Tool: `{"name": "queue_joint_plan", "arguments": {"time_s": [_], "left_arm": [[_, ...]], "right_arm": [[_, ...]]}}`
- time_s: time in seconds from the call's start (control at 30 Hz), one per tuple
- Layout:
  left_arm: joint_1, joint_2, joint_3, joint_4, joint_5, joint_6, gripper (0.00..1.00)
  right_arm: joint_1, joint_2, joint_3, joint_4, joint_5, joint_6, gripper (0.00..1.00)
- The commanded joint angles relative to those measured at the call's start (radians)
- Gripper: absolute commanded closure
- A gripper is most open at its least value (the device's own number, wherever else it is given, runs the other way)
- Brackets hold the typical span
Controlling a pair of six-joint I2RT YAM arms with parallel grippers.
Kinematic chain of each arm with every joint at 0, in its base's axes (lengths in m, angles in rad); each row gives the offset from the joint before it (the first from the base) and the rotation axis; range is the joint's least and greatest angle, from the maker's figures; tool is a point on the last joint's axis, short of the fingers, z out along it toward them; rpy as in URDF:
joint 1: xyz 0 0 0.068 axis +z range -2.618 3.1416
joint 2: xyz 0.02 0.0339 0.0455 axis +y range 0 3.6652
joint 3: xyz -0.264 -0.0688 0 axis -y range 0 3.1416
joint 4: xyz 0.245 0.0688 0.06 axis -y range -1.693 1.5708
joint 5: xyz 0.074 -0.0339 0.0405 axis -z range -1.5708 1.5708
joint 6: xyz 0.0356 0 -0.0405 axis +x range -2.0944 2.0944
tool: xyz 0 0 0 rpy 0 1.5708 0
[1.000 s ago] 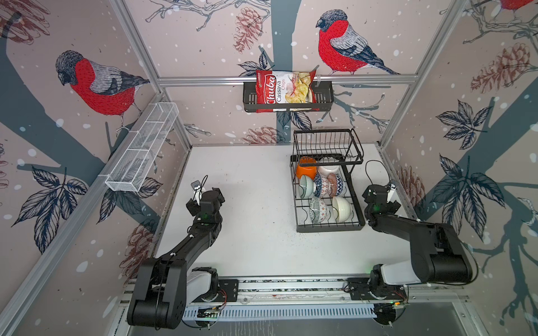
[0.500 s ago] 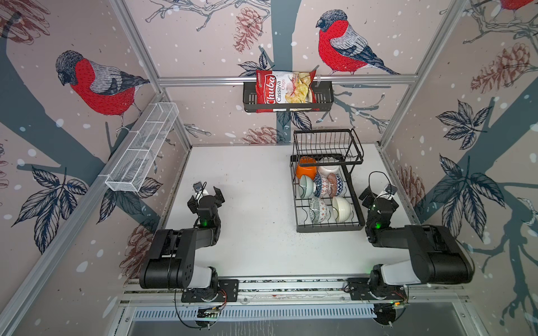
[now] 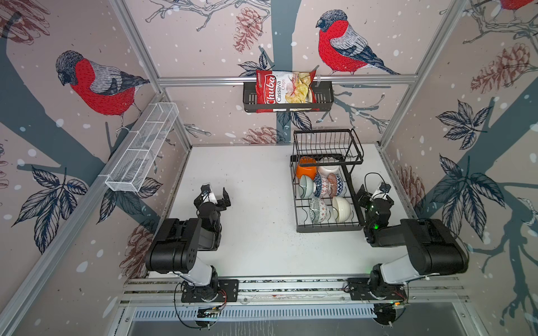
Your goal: Load the bowls into the dish rack
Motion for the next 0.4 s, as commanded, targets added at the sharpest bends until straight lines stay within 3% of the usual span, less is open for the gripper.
{"name": "queue_joint_plan", "arguments": {"time_s": [0.0, 0.37], "left_arm": [[0.000, 0.002, -0.002, 0.077, 0.003, 0.017, 0.02], [0.001, 0.000, -0.004, 0.081, 0.001, 0.018, 0.02]], "right_arm": [[0.003, -0.002, 0.005, 0.030, -0.003, -0.015, 0.00], [0.004, -0.001, 0.007, 0.028, -0.004, -0.015, 0.01]]}}
